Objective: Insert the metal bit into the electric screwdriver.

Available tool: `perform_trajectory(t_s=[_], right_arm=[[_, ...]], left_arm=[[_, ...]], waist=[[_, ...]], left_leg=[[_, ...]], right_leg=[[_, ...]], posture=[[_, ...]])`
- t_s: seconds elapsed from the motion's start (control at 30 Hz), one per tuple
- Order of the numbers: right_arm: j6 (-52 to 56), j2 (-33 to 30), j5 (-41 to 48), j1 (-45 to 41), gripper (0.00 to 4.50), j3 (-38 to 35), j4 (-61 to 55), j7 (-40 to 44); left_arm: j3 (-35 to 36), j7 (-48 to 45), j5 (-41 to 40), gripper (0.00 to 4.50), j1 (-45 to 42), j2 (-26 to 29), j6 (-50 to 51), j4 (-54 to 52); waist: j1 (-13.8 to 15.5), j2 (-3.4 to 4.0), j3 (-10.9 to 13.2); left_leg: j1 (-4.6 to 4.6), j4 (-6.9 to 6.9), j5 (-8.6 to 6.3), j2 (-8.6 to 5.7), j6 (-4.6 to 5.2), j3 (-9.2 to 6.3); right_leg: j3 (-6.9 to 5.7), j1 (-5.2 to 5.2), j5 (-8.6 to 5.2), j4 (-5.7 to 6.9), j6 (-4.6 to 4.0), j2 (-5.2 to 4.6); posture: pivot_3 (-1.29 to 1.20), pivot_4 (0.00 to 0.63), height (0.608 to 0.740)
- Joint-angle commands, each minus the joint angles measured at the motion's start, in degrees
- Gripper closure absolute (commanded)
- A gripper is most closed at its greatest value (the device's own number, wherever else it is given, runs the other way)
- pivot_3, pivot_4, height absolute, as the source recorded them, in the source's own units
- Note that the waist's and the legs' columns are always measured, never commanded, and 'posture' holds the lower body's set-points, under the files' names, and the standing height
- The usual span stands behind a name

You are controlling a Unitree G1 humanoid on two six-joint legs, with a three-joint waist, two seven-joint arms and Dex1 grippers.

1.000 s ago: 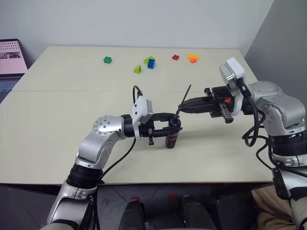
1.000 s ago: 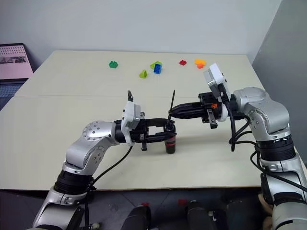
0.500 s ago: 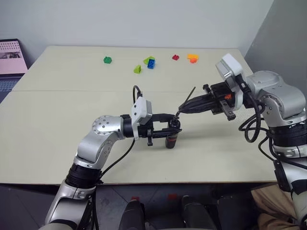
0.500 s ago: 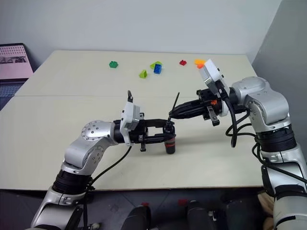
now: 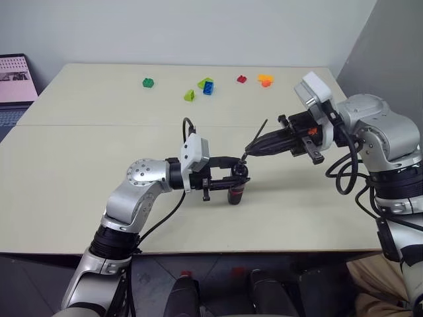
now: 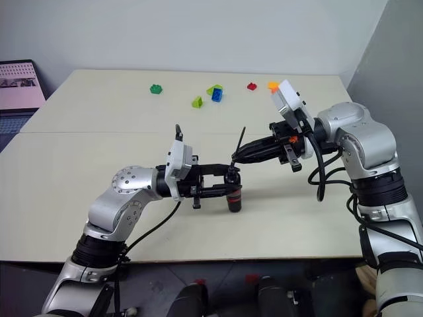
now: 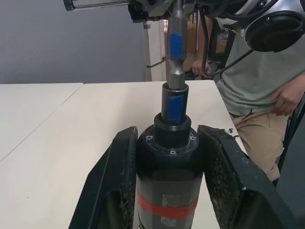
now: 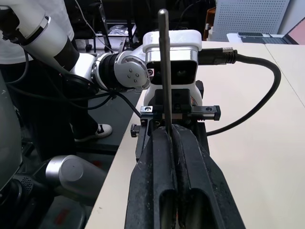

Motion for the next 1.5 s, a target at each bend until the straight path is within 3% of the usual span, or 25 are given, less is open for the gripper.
perform_trajectory(t_s=[0.03,1.5], right_arm=[[0.9,-1.0,1.1,-2.0,4.50,-1.2,-1.3,2.4],[-2.7,-2.0,0.0,-6.9,4.50,4.7,2.4,6.3]], left_arm=[[-0.3,0.1,1.3,2.89,0.2,1.2,0.5,1.1],[-0.9,-1.7,1.6,2.89,0.0,2.2,0.4,2.0]], waist=[[0.0,0.00,0.0],[0.0,0.00,0.0]], left_leg=[[0.00,0.00,0.00,0.00,0.00,0.00],[0.00,0.00,0.00,0.01,0.00,0.00]], right_leg=[[0.00,0.00,0.00,0.00,0.00,0.00],[-0.01,-0.01,-0.01,0.01,-0.01,0.00]], posture=[[0.00,0.150,0.740],[0.00,0.150,0.740]])
